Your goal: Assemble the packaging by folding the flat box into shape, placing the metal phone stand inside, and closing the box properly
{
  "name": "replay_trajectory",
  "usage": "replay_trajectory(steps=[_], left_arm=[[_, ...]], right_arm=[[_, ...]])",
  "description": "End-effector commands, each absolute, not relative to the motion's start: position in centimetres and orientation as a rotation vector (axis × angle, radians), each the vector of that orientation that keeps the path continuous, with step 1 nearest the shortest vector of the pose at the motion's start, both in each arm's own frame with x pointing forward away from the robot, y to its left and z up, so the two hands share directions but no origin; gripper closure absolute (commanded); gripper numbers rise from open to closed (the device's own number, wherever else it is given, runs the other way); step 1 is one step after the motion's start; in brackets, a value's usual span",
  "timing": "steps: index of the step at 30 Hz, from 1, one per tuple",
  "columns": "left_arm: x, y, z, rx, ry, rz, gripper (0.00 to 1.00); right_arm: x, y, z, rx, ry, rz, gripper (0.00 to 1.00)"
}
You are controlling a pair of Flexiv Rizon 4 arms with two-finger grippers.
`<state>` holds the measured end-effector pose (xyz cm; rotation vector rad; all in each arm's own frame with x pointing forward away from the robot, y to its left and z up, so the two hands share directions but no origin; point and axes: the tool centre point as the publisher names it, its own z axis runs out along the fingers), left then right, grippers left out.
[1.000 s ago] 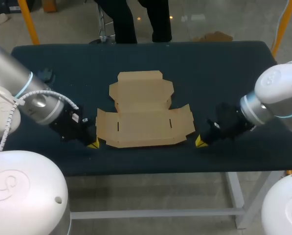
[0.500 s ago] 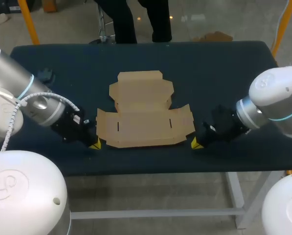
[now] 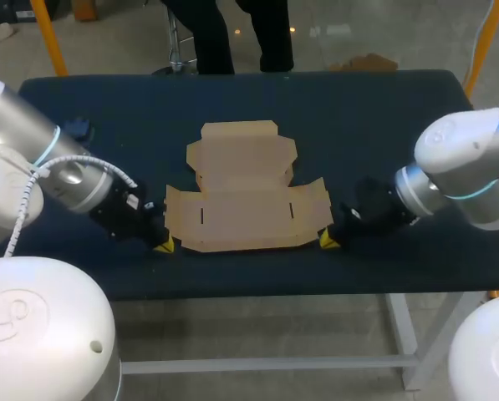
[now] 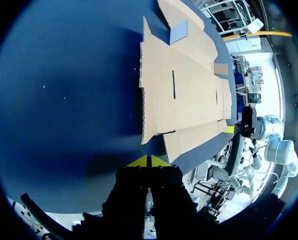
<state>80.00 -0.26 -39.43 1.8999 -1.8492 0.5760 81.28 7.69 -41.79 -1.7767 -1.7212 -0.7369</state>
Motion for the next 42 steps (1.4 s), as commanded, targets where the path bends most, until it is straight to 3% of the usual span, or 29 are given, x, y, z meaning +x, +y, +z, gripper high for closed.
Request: replay_trajectory(steps=[1, 42], left_arm=[[80.6, -0.6, -39.7, 1.893, -1.853, 0.555, 1.0], [82.3, -1.3, -40.7, 1.86, -1.825, 0.49, 1.0]], right_arm=[[81.7, 8.0, -41.9, -1.774, -1.718, -0.739, 1.0], [82.5, 9.3, -41.4, -1.744, -1.747, -0.736, 1.0]])
